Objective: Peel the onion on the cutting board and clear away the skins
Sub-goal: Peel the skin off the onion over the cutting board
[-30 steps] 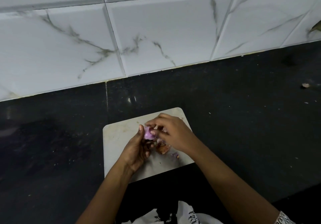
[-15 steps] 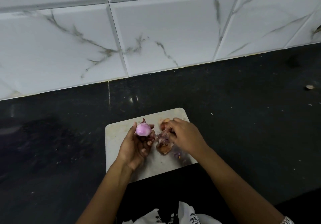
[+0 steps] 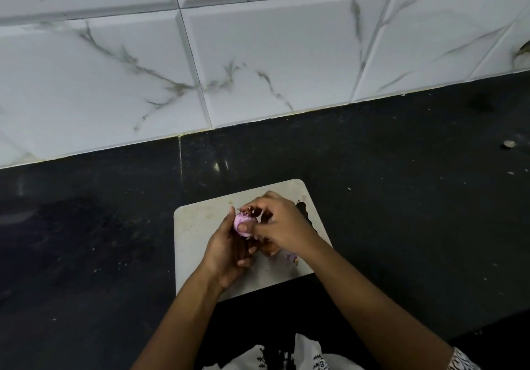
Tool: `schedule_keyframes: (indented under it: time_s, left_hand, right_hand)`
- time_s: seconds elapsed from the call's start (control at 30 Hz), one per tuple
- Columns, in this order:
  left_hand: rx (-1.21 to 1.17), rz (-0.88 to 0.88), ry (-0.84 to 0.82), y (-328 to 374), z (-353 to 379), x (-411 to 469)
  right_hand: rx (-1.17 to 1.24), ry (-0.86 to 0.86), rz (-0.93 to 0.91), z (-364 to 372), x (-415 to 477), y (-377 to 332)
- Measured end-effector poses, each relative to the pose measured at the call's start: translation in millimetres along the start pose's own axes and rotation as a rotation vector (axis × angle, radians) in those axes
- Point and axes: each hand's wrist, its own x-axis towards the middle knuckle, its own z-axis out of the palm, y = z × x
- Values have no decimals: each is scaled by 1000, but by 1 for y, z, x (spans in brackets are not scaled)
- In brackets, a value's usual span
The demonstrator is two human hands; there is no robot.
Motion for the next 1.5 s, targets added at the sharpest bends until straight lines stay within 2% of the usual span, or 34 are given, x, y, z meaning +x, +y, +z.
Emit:
schedule_keyframes:
  time_s: [0.17, 0.33, 0.47, 0.5, 0.57, 0.73, 0.9, 1.03, 1.1, 1.2, 1.27, 1.4, 1.5]
  left_hand:
    - [126, 68, 73, 0, -2, 1]
    - [30, 15, 68, -7, 2, -1]
    - [90, 4, 138, -7, -1, 1]
    - [110, 6, 148, -6, -1, 2]
    - [123, 10, 140, -6, 3, 0]
    - [184, 33, 70, -7, 11, -4]
    - [-6, 5, 16, -5, 14, -5]
    - [-4, 4, 26, -6, 15, -6]
    - [-8, -4, 23, -7, 15, -6]
    - [5, 3, 9, -9, 14, -6]
    - [33, 6, 13, -13, 13, -4]
    - [-1, -12, 17, -14, 15, -2]
    - [-40, -27, 11, -11, 14, -4]
  right_hand:
    - [308, 133, 71, 9, 3, 2]
    - [274, 245, 112, 20, 1, 0]
    - [540, 343, 300, 16, 0, -1]
    - [447, 368, 266, 15, 2, 3]
    - [242, 359, 148, 12, 1, 6]
    - [101, 373, 111, 11, 4, 2]
    - [371, 294, 177, 5, 2, -1]
    - [268, 70, 84, 3, -3, 6]
    - [209, 23, 72, 2, -4, 5]
    - [351, 51, 150, 2, -1, 1]
    - [451, 137, 213, 8, 2, 2]
    - [438, 242, 258, 13, 6, 2]
    - [644, 318, 356, 5, 8, 4]
